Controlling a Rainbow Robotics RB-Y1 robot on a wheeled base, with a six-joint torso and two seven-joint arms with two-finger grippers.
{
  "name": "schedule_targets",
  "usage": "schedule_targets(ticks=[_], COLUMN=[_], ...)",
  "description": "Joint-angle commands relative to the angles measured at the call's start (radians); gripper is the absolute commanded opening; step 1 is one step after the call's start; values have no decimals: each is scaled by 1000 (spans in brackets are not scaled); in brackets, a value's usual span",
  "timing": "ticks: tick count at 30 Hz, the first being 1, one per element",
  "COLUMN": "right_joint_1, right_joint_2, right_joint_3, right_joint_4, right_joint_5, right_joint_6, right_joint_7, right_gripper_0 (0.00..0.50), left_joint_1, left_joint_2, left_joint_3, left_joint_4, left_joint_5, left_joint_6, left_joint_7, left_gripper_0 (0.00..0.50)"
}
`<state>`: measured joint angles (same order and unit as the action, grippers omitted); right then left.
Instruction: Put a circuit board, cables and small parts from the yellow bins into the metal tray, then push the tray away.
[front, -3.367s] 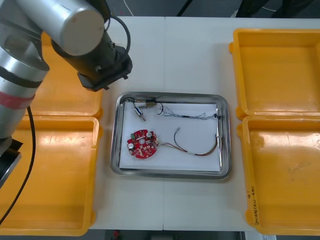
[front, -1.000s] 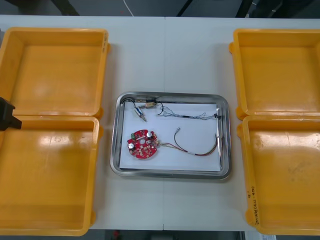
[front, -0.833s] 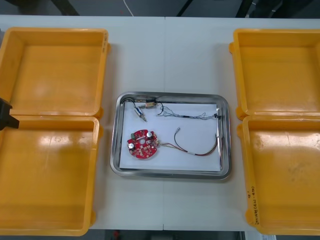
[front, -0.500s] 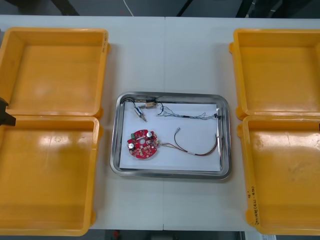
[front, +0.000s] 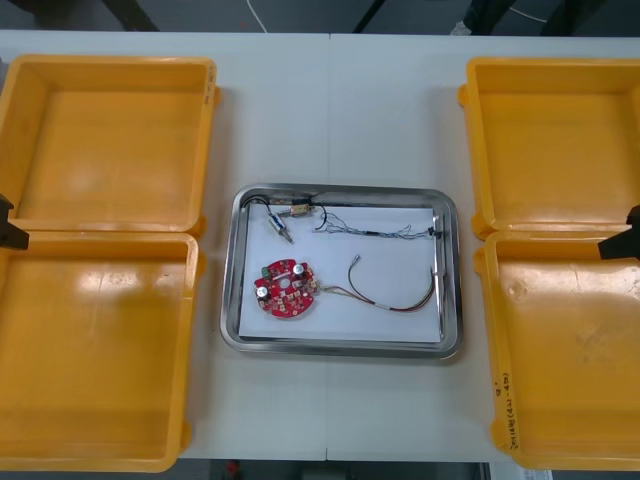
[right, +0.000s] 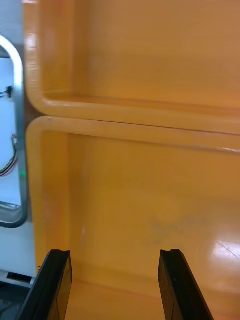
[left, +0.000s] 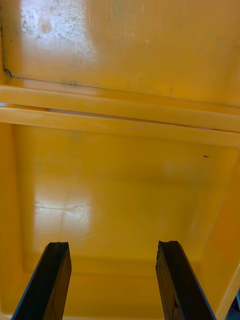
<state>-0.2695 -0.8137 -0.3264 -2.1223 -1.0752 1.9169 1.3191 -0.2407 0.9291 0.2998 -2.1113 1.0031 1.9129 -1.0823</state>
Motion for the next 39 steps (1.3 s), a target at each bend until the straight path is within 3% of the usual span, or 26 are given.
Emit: schedule_targets(ticks=[1, 15, 22, 30, 39], right_joint_1=[-146, -459, -563, -643, -654], right_joint_2=[-55, -44, 59, 194, 222], right_joint_3=[136, 595, 791, 994, 1153], right_joint_4=[-31, -64, -64, -48, -27], right_joint_5=[-60, -46, -12, 103, 181], right_joint_6=[3, 3, 3, 3, -113], right_joint_7=[-46, -44, -38, -17, 28], right_gripper_0=[500, 500, 500, 500, 500], left_joint_1=[12, 12, 12, 12, 12], left_joint_2=[47, 47, 47, 47, 47], left_joint_3=[30, 30, 30, 30, 30], left_joint_4=[-29, -29, -29, -29, -29], left_joint_5=[2, 2, 2, 2, 2], left_joint_6=[7, 7, 7, 7, 7], left_joint_7=[-91, -91, -91, -91, -91], left_gripper_0=[500, 500, 500, 500, 500])
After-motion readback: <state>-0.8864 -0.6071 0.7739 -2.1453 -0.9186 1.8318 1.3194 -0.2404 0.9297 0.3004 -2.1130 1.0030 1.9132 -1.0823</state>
